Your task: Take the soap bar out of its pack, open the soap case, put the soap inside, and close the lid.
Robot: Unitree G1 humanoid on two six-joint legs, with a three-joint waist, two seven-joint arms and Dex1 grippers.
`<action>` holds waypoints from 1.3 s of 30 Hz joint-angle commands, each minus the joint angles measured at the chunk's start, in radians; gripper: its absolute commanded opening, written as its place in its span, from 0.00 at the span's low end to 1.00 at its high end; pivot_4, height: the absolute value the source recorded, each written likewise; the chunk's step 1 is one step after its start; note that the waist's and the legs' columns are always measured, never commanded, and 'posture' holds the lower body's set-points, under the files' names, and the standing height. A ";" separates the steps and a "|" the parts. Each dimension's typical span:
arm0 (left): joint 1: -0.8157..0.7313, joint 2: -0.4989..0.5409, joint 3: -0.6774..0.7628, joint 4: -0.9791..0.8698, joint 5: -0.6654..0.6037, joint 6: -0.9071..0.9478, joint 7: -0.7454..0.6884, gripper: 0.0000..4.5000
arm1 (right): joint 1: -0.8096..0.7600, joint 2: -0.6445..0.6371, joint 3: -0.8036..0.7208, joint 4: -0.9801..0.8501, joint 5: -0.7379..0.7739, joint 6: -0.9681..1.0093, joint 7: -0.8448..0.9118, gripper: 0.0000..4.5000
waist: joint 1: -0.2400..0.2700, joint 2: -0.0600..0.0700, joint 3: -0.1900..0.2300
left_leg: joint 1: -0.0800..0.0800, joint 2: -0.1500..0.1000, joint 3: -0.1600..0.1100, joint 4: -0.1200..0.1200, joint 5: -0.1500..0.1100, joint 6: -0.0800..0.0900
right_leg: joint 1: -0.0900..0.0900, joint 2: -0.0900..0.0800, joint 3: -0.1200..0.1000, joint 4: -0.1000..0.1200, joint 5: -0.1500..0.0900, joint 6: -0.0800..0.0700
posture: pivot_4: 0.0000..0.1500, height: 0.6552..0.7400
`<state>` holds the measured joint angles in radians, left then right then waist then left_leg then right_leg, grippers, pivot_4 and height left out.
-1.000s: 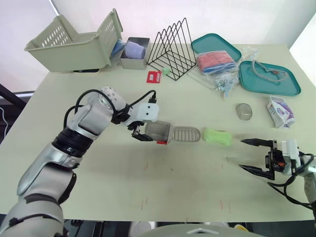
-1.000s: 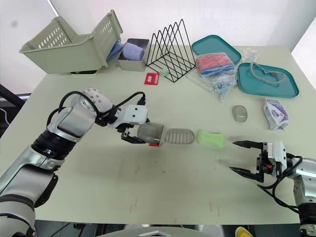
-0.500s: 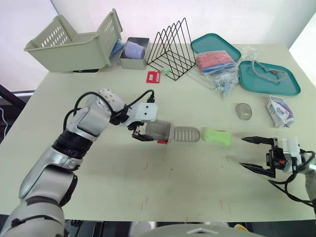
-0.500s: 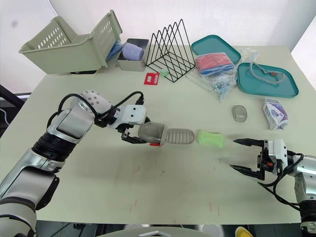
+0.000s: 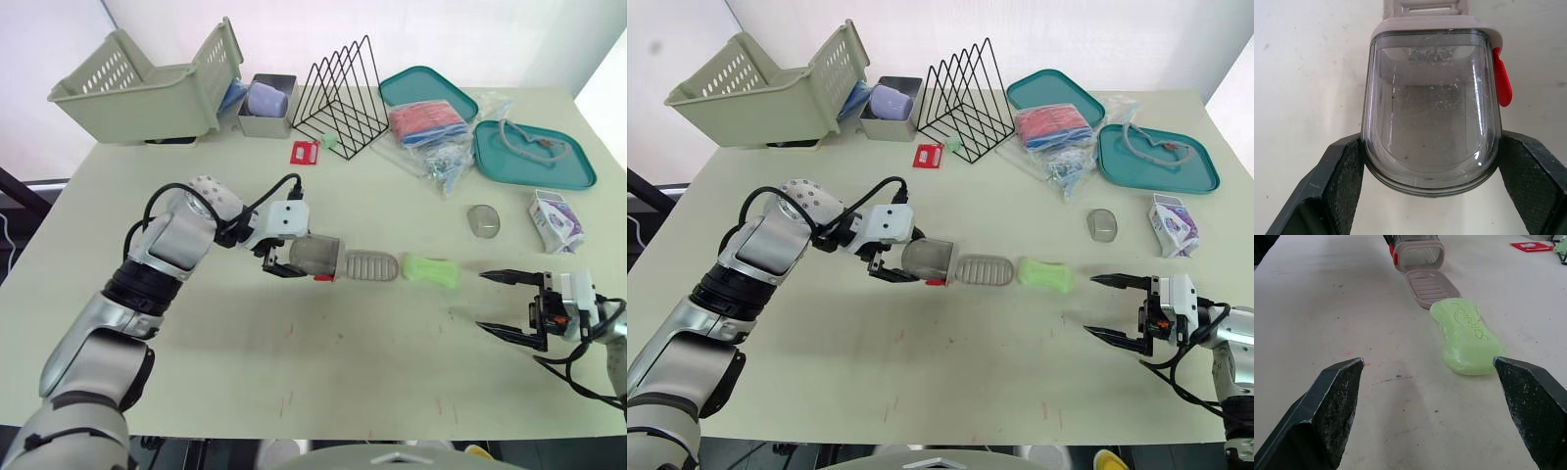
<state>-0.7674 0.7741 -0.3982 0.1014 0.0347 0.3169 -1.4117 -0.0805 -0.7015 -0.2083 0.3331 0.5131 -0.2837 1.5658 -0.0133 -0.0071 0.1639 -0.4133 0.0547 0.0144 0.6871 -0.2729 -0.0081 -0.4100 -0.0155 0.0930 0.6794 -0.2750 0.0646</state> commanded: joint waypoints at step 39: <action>0.067 0.018 0.012 0.116 0.024 -0.136 -0.004 0.92 | -0.001 -0.021 -0.005 -0.024 -0.003 0.007 -0.005 0.99 | -0.001 0.001 -0.001 | 0.001 0.000 0.001 0.000 0.000 0.000 | 0.001 0.000 0.000 0.001 0.000 0.000 | 1.00 1.00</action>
<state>-0.7048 0.7874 -0.3915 0.2110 0.0457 0.1788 -1.4134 -0.0824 -0.7114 -0.2034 0.3322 0.5042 -0.2803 1.5619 -0.0141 -0.0056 0.1629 -0.4120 0.0548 0.0149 0.6869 -0.2730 -0.0080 -0.4094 -0.0155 0.0934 0.6800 -0.2750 0.0645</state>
